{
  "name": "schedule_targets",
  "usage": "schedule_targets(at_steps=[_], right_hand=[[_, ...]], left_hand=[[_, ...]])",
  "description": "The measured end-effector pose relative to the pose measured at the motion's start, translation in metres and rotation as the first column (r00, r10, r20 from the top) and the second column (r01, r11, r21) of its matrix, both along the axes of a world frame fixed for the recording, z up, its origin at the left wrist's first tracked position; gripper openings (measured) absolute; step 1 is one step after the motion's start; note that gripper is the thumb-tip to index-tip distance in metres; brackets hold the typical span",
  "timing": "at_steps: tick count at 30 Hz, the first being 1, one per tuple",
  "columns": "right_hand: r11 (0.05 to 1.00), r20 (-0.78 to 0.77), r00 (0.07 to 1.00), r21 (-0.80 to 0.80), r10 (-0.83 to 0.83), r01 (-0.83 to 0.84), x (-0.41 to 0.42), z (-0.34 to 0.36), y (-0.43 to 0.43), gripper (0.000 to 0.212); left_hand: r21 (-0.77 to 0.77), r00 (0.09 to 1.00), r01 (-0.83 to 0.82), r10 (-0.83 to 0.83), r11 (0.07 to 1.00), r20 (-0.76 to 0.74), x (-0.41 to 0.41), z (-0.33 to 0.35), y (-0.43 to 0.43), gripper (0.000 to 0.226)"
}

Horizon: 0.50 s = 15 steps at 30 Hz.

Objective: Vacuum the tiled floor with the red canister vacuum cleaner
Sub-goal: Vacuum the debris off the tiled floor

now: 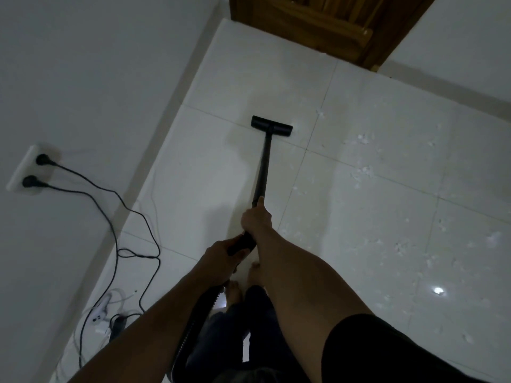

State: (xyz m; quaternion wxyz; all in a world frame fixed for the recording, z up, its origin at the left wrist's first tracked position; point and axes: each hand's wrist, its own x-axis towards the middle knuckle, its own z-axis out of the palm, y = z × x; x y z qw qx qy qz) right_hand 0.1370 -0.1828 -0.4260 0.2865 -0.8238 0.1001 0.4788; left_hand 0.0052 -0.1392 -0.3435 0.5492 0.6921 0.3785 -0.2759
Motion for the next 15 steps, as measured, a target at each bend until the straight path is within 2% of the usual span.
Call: schedule_targets(at_steps=[9,15], right_hand=[[0.998,0.003,0.998,0.008,-0.069,0.069,0.082,-0.005,0.051,0.078],[0.990,0.021,0.990,-0.023,-0.137,0.138,0.135,-0.025,0.096,0.075]], left_hand=[[-0.005,0.998,0.058,-0.058,0.998,0.016,0.079,-0.009,0.060,0.046],[-0.011,0.991,0.134,-0.133,0.991,0.026,0.137,-0.030,0.114,0.042]])
